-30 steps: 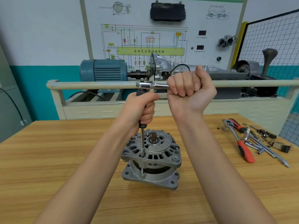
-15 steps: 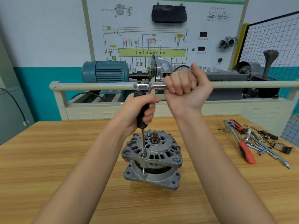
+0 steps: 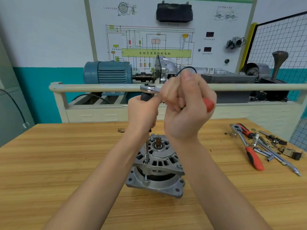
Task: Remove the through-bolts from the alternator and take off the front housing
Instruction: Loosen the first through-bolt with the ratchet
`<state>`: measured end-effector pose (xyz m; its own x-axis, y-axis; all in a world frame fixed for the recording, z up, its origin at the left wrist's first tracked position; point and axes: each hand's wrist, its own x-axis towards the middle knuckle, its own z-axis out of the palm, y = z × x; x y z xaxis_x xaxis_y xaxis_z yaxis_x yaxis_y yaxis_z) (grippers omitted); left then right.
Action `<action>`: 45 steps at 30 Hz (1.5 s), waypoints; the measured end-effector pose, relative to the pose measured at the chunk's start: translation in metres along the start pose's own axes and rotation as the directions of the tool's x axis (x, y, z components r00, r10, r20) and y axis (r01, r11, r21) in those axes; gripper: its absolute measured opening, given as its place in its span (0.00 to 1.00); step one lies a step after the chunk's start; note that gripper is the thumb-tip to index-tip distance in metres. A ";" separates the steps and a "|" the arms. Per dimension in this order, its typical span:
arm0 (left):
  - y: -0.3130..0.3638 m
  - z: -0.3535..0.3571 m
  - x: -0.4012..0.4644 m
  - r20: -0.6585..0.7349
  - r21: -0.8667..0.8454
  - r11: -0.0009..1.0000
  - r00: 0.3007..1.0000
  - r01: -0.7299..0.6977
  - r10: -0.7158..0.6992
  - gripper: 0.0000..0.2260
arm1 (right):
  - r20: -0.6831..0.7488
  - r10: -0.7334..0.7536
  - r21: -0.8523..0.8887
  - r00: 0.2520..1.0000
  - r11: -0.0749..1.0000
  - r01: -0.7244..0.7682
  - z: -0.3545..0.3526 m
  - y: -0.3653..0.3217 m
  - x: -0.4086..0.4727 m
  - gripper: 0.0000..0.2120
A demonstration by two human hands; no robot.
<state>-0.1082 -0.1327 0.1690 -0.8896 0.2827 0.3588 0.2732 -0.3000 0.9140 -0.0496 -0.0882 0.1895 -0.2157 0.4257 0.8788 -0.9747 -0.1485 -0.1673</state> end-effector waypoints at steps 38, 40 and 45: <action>0.007 -0.023 0.007 0.552 -0.043 0.987 0.827 0.157 -0.107 0.21 | -0.097 0.635 0.778 0.767 0.529 -0.340 -0.050 0.018 0.036 0.23; 0.003 -0.017 0.005 0.417 -0.019 0.994 0.904 0.108 -0.090 0.22 | -0.108 0.552 0.693 0.826 0.638 -0.336 -0.047 0.009 0.031 0.23; -0.004 0.001 0.006 0.115 0.037 0.998 0.992 0.044 -0.048 0.19 | -0.023 0.053 0.087 0.998 0.995 -0.050 -0.014 0.002 0.008 0.21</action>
<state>-0.1145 -0.1287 0.1683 -0.8540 0.3994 0.3336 0.2468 -0.2535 0.9353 -0.0538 -0.0721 0.1897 -0.2679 0.4377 0.8583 -0.9537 -0.2469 -0.1718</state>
